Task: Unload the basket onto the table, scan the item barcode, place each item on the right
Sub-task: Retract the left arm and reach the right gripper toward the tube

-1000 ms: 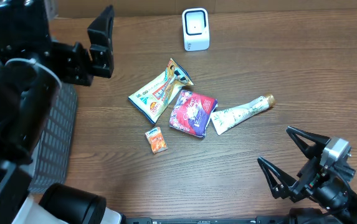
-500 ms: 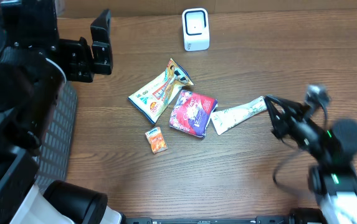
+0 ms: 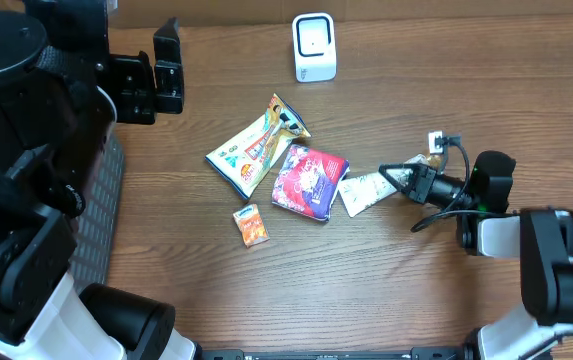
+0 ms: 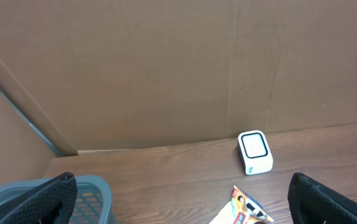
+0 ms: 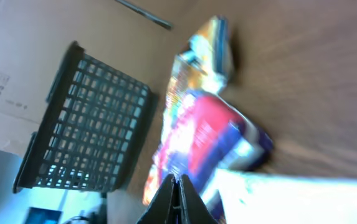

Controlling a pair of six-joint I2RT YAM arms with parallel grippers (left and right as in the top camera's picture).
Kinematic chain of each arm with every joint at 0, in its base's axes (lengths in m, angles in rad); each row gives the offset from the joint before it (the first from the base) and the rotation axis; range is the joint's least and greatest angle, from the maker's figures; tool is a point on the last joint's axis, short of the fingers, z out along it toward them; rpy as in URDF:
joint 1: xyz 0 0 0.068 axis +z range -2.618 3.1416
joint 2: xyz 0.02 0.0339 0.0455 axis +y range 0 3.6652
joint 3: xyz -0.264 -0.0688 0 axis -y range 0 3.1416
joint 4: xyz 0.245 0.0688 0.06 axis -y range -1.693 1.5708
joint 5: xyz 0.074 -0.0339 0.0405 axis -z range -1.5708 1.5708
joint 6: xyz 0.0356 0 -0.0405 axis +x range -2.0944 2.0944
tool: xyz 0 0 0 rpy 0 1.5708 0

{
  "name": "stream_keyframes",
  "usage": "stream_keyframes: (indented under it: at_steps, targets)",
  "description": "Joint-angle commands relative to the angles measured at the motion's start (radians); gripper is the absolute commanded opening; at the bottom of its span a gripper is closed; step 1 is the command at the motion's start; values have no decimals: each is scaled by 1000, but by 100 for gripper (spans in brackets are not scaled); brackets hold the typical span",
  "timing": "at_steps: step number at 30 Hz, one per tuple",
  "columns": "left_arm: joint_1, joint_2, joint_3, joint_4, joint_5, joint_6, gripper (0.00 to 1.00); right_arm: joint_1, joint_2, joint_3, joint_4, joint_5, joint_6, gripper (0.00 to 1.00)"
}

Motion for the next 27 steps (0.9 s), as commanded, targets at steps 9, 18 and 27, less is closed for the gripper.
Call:
stream_keyframes:
  at_steps: [9,18,27]
  targets:
    - [6,1,0,-27,-18,-10,100,-36,33,-1,-157,318,39,4]
    - [6,1,0,-31,-18,-10,100,-34,33,0,-290,488,-8,4]
    - [6,4,0,-73,-18,-10,100,-34,33,19,-322,520,-76,4]
